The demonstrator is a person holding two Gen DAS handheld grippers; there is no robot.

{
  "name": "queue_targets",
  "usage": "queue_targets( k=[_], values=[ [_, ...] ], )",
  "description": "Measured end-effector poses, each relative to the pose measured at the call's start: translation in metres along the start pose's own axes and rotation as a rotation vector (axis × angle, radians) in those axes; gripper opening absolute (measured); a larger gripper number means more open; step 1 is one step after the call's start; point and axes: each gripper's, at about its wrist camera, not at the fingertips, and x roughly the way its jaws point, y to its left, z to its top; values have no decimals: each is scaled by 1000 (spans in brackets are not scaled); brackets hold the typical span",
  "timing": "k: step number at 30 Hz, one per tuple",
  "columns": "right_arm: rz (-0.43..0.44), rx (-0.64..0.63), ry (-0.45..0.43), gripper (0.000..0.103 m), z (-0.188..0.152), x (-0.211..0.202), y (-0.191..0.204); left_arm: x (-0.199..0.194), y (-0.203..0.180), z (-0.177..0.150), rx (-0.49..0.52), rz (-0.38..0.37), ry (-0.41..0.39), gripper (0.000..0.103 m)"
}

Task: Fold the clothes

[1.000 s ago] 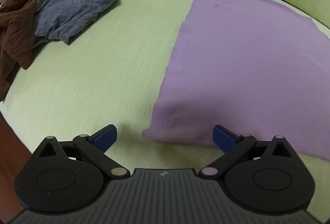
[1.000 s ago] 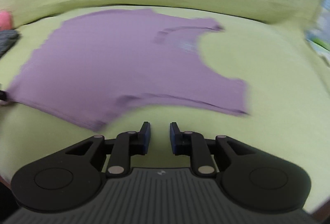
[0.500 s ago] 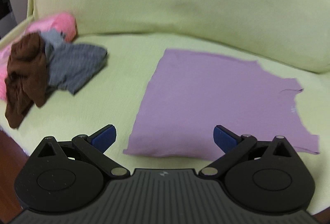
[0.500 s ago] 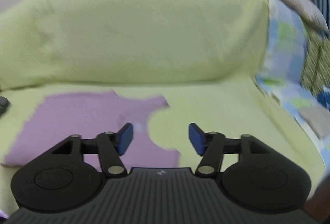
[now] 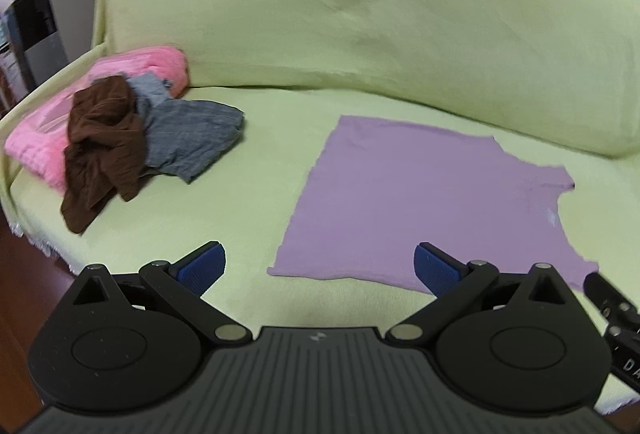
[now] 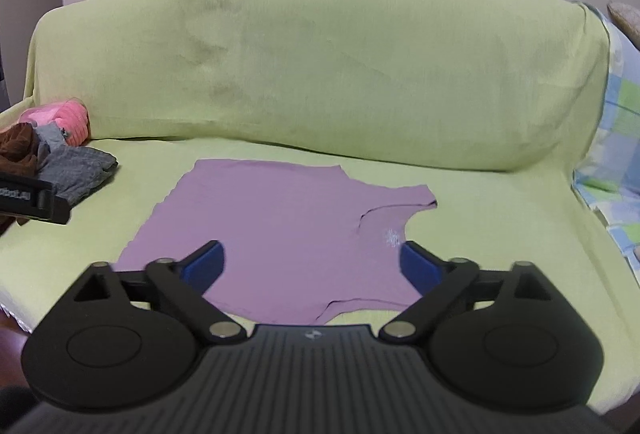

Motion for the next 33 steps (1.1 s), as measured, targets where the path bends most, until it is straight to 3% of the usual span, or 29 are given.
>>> queue_targets(
  k=[9,16,21,28,33],
  values=[
    [-98,51,17,102,6,-33,17,-32,7,-7,18,-39,-35,102],
    [-158,196,1,102,-23,-61,6,-40,-7,-16,91,-111,-53,102],
    [-142,262,-5,102,-35,-76,-8,-58,-17,-22,141,-85,-106,102],
    [-114,267,-48,102,-36,-90,-16,-81,-20,-30,159,12,-177,102],
    [-124,227,-37,102,-44,-91,-19,-79,-19,-30,131,-35,-138,102]
  ],
)
